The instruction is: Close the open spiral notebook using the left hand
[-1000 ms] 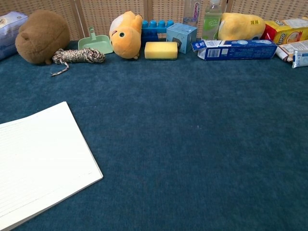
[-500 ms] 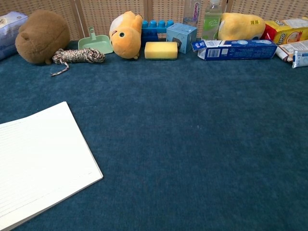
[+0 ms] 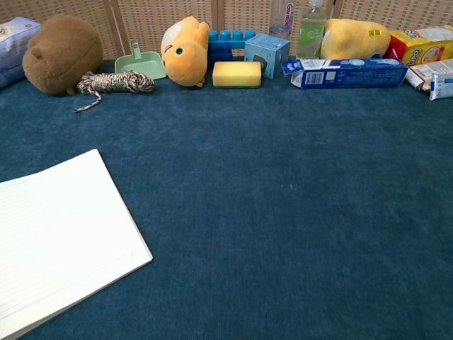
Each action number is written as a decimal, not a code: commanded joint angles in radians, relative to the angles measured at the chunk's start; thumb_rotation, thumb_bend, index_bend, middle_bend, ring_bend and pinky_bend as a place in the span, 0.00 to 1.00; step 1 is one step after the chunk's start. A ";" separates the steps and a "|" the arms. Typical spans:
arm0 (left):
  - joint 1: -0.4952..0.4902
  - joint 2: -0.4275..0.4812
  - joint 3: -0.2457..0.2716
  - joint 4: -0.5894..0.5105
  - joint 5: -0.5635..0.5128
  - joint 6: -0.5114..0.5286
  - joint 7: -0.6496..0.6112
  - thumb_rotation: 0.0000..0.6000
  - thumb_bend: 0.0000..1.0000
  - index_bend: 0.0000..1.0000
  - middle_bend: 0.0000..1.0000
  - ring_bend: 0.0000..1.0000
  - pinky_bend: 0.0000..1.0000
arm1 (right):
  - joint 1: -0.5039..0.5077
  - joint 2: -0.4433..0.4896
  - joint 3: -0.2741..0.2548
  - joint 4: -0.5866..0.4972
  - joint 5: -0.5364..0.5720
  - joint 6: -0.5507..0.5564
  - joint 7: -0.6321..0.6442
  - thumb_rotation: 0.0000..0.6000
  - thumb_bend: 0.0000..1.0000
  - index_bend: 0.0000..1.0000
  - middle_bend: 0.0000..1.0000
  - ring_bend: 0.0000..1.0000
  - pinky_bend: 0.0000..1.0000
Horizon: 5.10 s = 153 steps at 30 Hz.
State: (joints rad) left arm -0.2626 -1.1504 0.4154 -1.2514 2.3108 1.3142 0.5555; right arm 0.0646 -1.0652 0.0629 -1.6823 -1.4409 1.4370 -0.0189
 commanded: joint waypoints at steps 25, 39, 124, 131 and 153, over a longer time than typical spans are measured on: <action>-0.029 0.074 -0.001 -0.072 0.049 0.046 0.056 0.83 0.16 0.00 0.00 0.00 0.00 | -0.002 0.014 0.001 -0.007 -0.003 -0.001 0.030 1.00 0.00 0.00 0.00 0.00 0.02; 0.087 0.034 0.060 0.195 0.115 0.258 -0.015 0.99 0.16 0.00 0.00 0.00 0.00 | 0.003 -0.005 -0.006 -0.016 -0.005 -0.009 -0.017 1.00 0.00 0.00 0.00 0.00 0.02; 0.279 -0.397 0.018 0.896 -0.056 0.564 0.028 1.00 0.16 0.00 0.00 0.00 0.00 | 0.004 -0.004 -0.004 -0.010 -0.013 -0.011 0.010 1.00 0.00 0.00 0.00 0.00 0.02; 0.284 -0.419 0.004 0.917 -0.081 0.606 0.054 1.00 0.16 0.00 0.00 0.00 0.00 | 0.002 -0.004 -0.003 -0.010 -0.012 -0.005 0.003 1.00 0.00 0.00 0.00 0.00 0.02; 0.280 -0.435 0.045 0.956 -0.096 0.591 0.048 1.00 0.25 0.00 0.00 0.00 0.00 | -0.002 0.002 -0.004 -0.015 -0.013 0.003 0.013 1.00 0.00 0.00 0.00 0.00 0.02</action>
State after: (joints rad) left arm 0.0220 -1.5821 0.4499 -0.3018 2.2058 1.9125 0.5967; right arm 0.0637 -1.0649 0.0591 -1.6955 -1.4531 1.4374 -0.0086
